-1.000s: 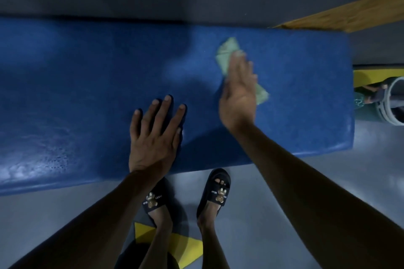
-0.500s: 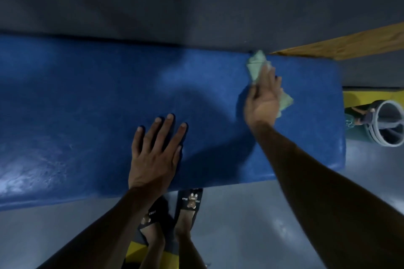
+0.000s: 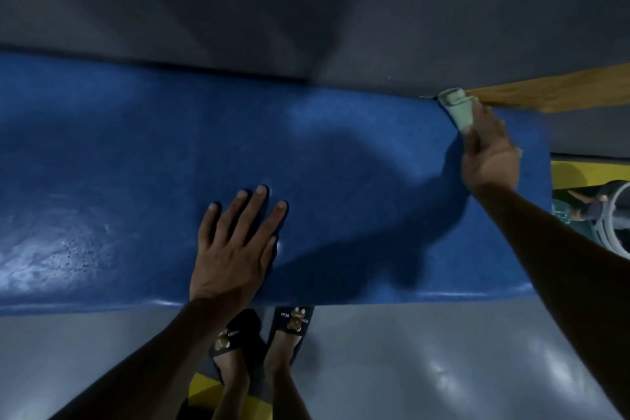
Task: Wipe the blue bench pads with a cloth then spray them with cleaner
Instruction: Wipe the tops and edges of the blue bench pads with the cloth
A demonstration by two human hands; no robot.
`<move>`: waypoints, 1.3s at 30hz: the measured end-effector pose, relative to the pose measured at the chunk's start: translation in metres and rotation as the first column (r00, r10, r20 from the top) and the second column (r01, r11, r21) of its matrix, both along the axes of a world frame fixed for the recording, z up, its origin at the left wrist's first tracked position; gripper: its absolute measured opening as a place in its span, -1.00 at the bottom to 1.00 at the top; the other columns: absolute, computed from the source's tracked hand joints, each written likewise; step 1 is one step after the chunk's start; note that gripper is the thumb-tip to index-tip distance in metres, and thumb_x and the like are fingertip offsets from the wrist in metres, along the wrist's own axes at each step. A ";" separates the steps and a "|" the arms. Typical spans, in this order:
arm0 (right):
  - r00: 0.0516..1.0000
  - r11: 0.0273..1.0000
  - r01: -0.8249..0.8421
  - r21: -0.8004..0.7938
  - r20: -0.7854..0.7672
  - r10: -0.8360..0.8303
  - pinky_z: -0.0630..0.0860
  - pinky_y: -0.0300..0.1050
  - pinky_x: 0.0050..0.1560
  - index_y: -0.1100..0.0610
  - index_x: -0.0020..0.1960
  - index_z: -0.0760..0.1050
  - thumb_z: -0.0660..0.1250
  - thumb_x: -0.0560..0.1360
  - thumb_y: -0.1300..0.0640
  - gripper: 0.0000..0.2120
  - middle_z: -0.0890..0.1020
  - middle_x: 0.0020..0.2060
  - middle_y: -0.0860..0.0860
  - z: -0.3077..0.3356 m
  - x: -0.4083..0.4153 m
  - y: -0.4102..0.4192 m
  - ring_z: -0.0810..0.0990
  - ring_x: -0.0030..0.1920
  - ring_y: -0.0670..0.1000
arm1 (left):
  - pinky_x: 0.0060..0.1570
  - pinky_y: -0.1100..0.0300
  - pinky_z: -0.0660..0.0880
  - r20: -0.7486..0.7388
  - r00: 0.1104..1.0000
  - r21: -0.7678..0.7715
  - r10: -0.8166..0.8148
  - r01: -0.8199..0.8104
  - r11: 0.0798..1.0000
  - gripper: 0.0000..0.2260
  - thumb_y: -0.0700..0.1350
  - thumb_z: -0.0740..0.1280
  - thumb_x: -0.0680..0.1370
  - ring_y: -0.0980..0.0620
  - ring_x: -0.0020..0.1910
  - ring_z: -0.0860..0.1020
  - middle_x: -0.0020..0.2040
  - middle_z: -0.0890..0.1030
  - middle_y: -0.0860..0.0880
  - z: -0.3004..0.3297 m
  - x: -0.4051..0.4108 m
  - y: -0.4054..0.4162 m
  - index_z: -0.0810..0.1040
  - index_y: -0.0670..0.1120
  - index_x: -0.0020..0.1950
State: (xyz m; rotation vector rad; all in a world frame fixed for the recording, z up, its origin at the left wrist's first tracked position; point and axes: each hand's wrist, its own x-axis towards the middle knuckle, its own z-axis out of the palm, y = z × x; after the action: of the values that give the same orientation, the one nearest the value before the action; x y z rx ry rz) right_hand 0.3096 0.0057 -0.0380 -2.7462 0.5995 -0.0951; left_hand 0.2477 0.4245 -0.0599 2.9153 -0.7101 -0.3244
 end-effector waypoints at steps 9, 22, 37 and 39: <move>0.967 0.979 0.197 -0.047 0.173 -0.186 0.37 0.18 0.39 0.21 0.39 0.51 0.12 0.55 0.10 -0.53 0.57 0.32 0.21 -0.018 0.058 0.197 0.49 0.36 0.33 | 0.50 -0.21 0.07 0.048 0.999 -0.004 0.004 -0.004 1.000 -0.52 0.07 0.08 0.64 -0.13 0.56 0.17 0.60 0.17 -0.05 0.003 0.001 -0.003 0.20 0.09 0.58; 0.994 0.979 -0.098 -0.176 -0.065 0.087 0.42 0.17 0.22 0.08 0.49 0.39 0.12 0.61 0.07 -0.54 0.44 0.40 0.20 0.009 0.005 0.044 0.45 0.23 0.34 | 0.24 -0.18 0.36 0.017 0.997 -0.175 0.070 -0.066 0.982 -0.47 0.09 0.26 0.55 -0.22 0.40 0.36 0.50 0.34 -0.08 0.037 0.038 0.035 0.31 0.10 0.53; 0.976 0.975 -0.215 0.050 0.029 0.214 0.51 0.11 0.06 0.15 0.40 0.43 0.36 0.43 0.25 -0.48 0.51 0.26 0.14 0.013 0.077 0.319 0.49 0.15 0.20 | 0.39 -0.33 0.26 -0.182 0.955 0.002 0.235 -0.239 0.971 -0.22 0.32 0.44 0.37 -0.32 0.50 0.13 0.60 0.15 -0.04 0.041 0.084 0.096 0.24 0.21 0.53; 0.876 0.875 -0.483 -0.031 -0.038 0.482 0.48 0.08 0.04 0.10 0.45 0.38 0.45 0.33 0.25 -0.30 0.48 0.27 0.09 0.016 0.076 0.310 0.47 0.14 0.17 | 0.38 -0.30 0.27 -0.189 0.950 0.018 0.250 -0.251 0.968 -0.21 0.30 0.49 0.33 -0.33 0.48 0.15 0.59 0.16 -0.04 0.041 0.086 0.094 0.28 0.19 0.50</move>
State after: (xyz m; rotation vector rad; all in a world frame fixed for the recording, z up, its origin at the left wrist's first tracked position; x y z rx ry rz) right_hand 0.3861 0.3154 -0.0221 -2.8483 -0.0994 0.0533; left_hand 0.3336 0.5183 -0.0192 2.8709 -0.3071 -0.5598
